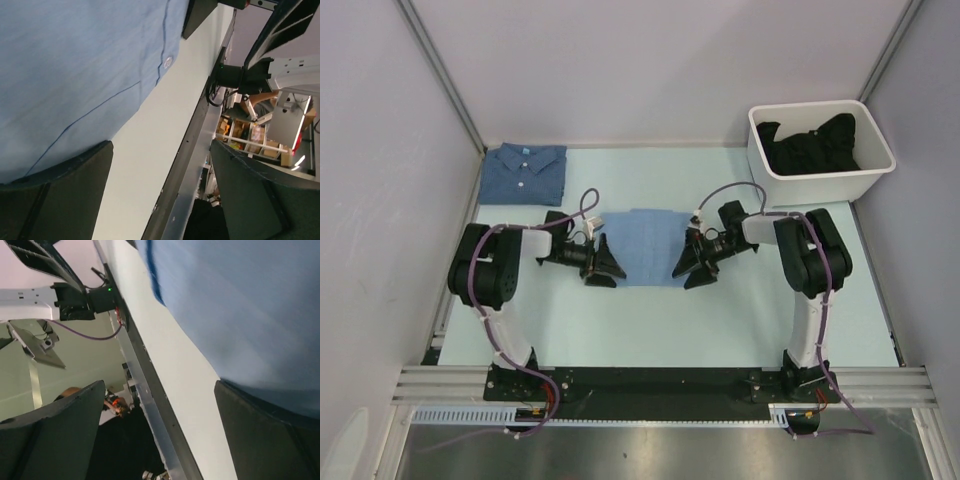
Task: Fold and stack the long sleeve shirts
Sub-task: Fold the shirt
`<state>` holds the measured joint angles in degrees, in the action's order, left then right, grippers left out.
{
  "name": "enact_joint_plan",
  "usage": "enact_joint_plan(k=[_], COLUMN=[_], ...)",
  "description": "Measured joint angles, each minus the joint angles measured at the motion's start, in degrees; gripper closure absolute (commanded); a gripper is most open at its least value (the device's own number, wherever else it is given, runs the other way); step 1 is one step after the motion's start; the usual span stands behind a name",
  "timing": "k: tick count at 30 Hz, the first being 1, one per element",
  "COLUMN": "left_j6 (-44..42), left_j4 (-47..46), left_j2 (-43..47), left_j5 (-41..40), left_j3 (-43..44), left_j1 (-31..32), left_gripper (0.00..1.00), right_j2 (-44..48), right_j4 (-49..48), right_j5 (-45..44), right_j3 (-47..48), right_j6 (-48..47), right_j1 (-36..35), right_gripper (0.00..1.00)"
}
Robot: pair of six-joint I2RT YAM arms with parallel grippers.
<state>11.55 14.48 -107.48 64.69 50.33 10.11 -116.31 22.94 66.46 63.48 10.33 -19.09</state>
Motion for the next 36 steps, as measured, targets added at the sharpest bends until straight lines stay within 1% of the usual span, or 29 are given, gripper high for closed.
enact_joint_plan(k=[3,5,6,8,9,10,11,12,13,14,15,16,18,19,21,22,23,24,25,27,29,30,31,33,36], left_j6=[-2.8,-8.02,-10.38,-16.46,-18.27,-20.44,-22.25,-23.85,-25.44,-26.77,-27.96,-29.35,-31.26,-31.8,-32.83,-33.11,-33.18,-33.38,-33.59,-33.79,-33.83,-34.05,-34.21,-34.82,-35.95], left_j4=[3.52,7.82,9.64,13.68,14.82,16.17,17.25,18.14,19.17,20.15,20.92,21.64,23.23,23.56,24.26,24.26,24.15,24.0,23.78,22.99,22.67,22.67,22.75,22.99,23.54], left_j2=[0.7,3.39,5.31,11.47,13.75,16.09,17.44,17.7,17.03,15.61,13.9,11.98,9.66,9.18,8.33,7.89,7.5,7.3,7.17,6.38,5.38,5.03,4.9,4.9,5.4], left_j5=[0.33,-1.86,-3.56,-8.55,-10.54,-13.05,-15.19,-17.31,-19.3,-20.85,-22.12,-23.39,-25.27,-25.86,-26.6,-26.58,-26.29,-25.62,-25.27,-24.79,-23.78,-23.39,-23.26,-23.04,-22.45], left_j3=[-0.31,-0.44,-0.57,-0.63,-0.48,0.07,1.01,2.21,3.65,5.07,6.1,6.6,6.36,6.01,5.53,5.51,5.51,5.51,5.51,5.51,5.53,5.55,5.51,5.2,4.39], left_j1=[-3.34,-5.57,-6.29,-7.67,-7.98,-8.07,-8.04,-7.78,-7.5,-7.15,-6.69,-6.05,-4.57,-3.91,-2.6,-2.14,-1.79,-1.75,-1.62,-1.38,-1.01,-0.55,0.37,3.61,10.47], left_gripper=[0.13,0.16,0.21,0.26,0.32,0.35,0.39,0.45,0.47,0.49,0.53,0.55,0.56,0.56,0.57,0.57,0.62,0.65,0.73,0.81,0.92,0.94,0.99,1.0,1.0], right_j2=[1.51,3.56,4.7,7.8,9.16,10.91,12.55,14.01,14.69,14.99,14.82,14.08,12.31,11.06,8.48,7.54,7.04,6.78,6.6,5.88,5.16,4.81,4.44,3.52,2.1], right_j4=[8.11,12.96,14.47,17.09,17.46,17.53,17.22,16.41,15.67,14.62,13.33,12.15,10.97,10.4,9.42,9.31,9.14,9.03,8.92,8.81,9.27,9.77,10.36,12.2,15.04], right_j5=[-2.97,-6.84,-8.98,-13.18,-14.47,-16.28,-17.75,-19.02,-19.69,-20.41,-21.07,-21.59,-22.18,-22.45,-22.56,-21.38,-20.79,-20.44,-20.17,-19.65,-19.08,-18.97,-18.99,-19.15,-20.37], right_j3=[0.85,1.46,1.6,1.7,1.7,1.68,1.66,1.62,1.55,1.44,1.25,0.92,0.59,0.55,0.48,0.5,0.5,0.5,0.5,0.57,0.98,1.38,1.86,3.48,6.8], right_j6=[-6.54,-10.25,-11.54,-13.11,-13.14,-12.81,-12.24,-11.45,-10.82,-9.77,-8.7,-7.67,-6.36,-5.81,-5.09,-4.28,-3.82,-3.52,-3.43,-3.48,-3.72,-4.02,-4.5,-5.68,-8.63], right_j1=[3.17,4.61,5.03,5.73,5.97,6.12,6.19,6.19,6.19,6.19,6.19,6.19,6.19,6.19,6.16,6.16,6.25,6.27,6.27,6.27,6.56,6.82,7.02,7.45,8.85], right_gripper=[0.07,0.09,0.09,0.12,0.13,0.13,0.17,0.19,0.2,0.23,0.23,0.24,0.26,0.3,0.36,0.36,0.37,0.41,0.43,0.45,0.45,0.45,0.44,0.44,0.43])
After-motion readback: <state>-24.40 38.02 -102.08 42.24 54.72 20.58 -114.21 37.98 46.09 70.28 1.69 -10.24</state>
